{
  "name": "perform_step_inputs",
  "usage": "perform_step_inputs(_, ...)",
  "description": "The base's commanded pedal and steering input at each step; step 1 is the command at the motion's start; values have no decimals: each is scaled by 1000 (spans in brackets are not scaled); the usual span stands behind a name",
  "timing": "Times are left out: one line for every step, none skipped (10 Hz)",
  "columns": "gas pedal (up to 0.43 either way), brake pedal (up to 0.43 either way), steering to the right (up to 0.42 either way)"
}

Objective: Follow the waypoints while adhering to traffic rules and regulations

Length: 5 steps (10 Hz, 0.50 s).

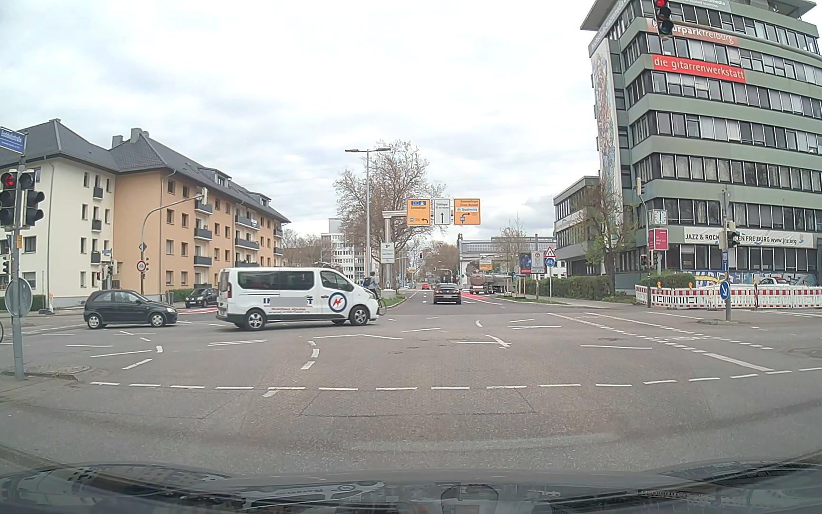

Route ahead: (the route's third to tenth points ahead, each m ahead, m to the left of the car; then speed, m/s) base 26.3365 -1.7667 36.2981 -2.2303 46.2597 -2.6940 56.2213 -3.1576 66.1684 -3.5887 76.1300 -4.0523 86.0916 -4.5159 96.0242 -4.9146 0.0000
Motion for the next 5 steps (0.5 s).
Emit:
perform_step_inputs(0,201,-18)
perform_step_inputs(0,201,-18)
perform_step_inputs(0,201,-18)
perform_step_inputs(0,201,-18)
perform_step_inputs(0,201,-18)
